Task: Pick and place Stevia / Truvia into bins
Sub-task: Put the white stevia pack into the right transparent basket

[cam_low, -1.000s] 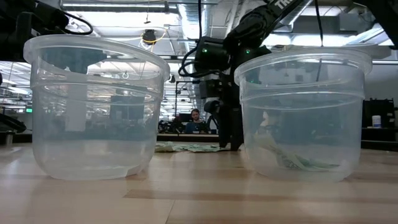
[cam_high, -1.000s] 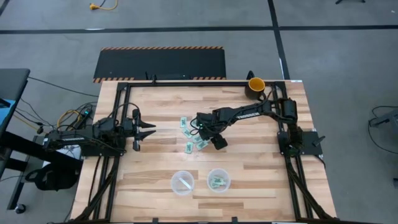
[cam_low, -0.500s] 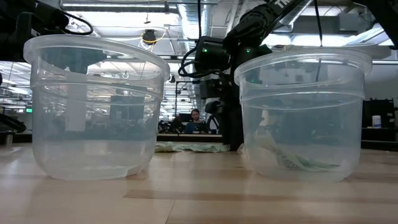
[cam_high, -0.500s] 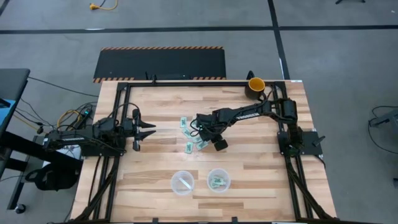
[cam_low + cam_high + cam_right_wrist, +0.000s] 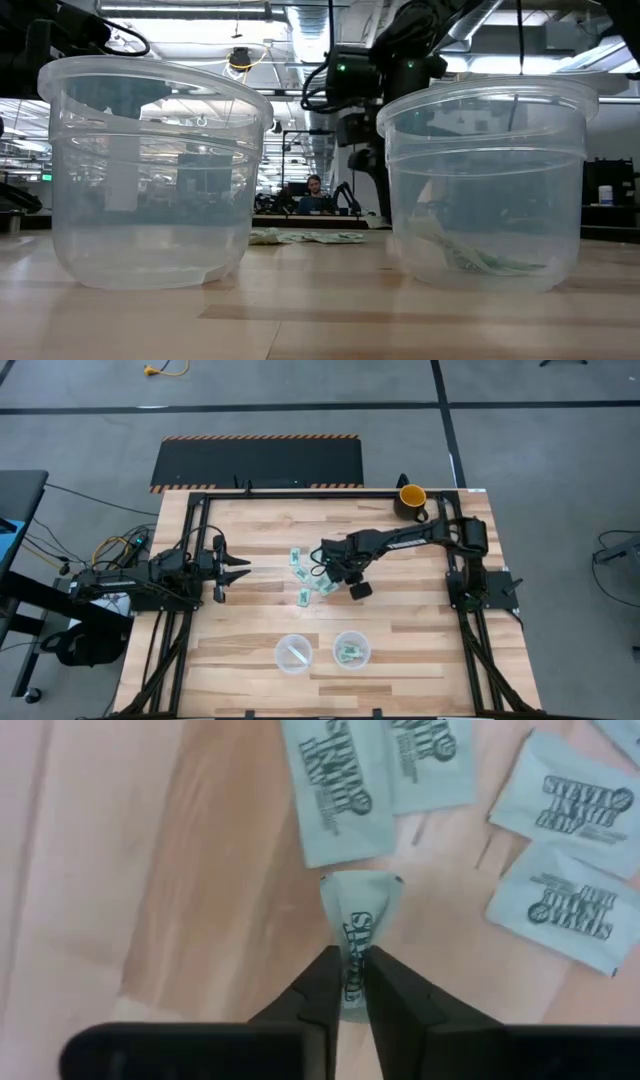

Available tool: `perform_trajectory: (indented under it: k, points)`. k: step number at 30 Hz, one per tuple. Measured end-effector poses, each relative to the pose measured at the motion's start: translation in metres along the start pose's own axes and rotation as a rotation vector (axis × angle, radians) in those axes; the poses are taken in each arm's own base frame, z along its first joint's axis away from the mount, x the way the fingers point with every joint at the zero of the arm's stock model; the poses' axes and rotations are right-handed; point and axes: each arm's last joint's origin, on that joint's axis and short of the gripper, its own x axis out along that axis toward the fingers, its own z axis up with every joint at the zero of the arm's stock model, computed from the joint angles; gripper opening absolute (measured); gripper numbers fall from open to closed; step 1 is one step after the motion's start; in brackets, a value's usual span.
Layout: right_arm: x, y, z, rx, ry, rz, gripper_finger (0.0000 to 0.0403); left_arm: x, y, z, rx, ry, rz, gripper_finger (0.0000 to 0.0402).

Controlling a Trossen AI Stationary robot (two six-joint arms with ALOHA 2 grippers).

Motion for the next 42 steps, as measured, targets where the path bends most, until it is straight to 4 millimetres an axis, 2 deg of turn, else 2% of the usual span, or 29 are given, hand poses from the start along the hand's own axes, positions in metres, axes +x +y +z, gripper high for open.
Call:
perform_trajectory:
  k: [5, 12, 22, 28, 34, 42]
  points:
    - [-0.015, 0.003, -0.001, 0.034, -0.023, -0.005, 0.0005, 0.000, 0.000, 0.000, 0.000, 0.000, 0.000, 0.0097]
    - [-0.039, 0.023, 0.005, -0.012, -0.093, 0.013, 0.0011, 0.000, 0.000, 0.000, 0.000, 0.000, 0.000, 0.0097]
    - [-0.099, 0.071, 0.010, -0.101, -0.303, 0.103, 0.0006, 0.000, 0.000, 0.000, 0.000, 0.000, 0.000, 0.0098]
    - [-0.121, 0.106, 0.016, -0.226, -0.447, 0.261, 0.0007, 0.000, 0.000, 0.000, 0.000, 0.000, 0.000, 0.0098]
    - [-0.122, 0.135, 0.026, -0.335, -0.511, 0.358, 0.0007, 0.000, 0.000, 0.000, 0.000, 0.000, 0.000, 0.0098]
    - [-0.099, 0.153, 0.039, -0.366, -0.464, 0.394, 0.0007, 0.000, 0.000, 0.000, 0.000, 0.001, 0.000, 0.0098]
